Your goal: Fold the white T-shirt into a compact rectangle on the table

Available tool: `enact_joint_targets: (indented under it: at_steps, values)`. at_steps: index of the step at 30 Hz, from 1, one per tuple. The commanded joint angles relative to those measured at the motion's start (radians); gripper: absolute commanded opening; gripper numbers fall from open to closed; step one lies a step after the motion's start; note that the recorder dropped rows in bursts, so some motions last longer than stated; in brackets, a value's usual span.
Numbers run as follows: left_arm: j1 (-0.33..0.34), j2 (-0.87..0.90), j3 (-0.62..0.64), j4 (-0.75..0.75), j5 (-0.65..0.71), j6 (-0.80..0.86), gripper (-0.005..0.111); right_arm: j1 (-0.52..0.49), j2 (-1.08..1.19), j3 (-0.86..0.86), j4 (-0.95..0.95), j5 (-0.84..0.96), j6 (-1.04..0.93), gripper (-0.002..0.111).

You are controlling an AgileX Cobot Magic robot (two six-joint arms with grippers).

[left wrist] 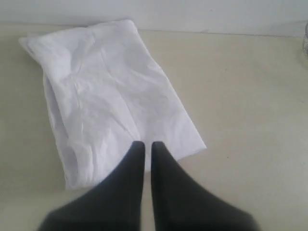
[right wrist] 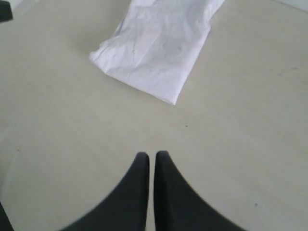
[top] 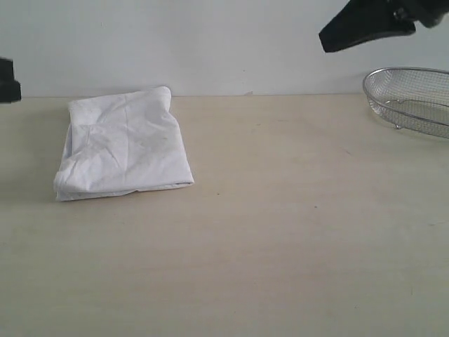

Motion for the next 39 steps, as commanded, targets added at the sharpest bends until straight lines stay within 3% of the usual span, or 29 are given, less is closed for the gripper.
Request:
enact_joint_targets:
  at_steps: [1, 10, 14, 16, 39]
  values:
    - [-0.004, -0.116, 0.193, -0.169, -0.103, 0.142, 0.005, 0.003, -0.156, 0.233, 0.148, -0.14, -0.18, 0.0]
    - [-0.004, -0.291, 0.445, -0.351, -0.113, 0.378, 0.005, 0.003, -0.371, 0.7, 0.53, -0.212, -0.701, 0.0]
    - [-0.004, -0.331, 0.502, -0.534, -0.135, 0.498, 0.005, 0.003, -0.405, 0.836, 0.706, -0.205, -0.866, 0.0]
    - [-0.004, -0.335, 0.513, -0.584, -0.175, 0.581, 0.005, 0.003, -0.407, 0.859, 0.707, -0.205, -0.869, 0.0]
    - [-0.004, -0.335, 0.513, -0.6, -0.2, 0.572, 0.005, 0.003, -0.443, 0.859, 0.715, -0.248, -0.848, 0.0]
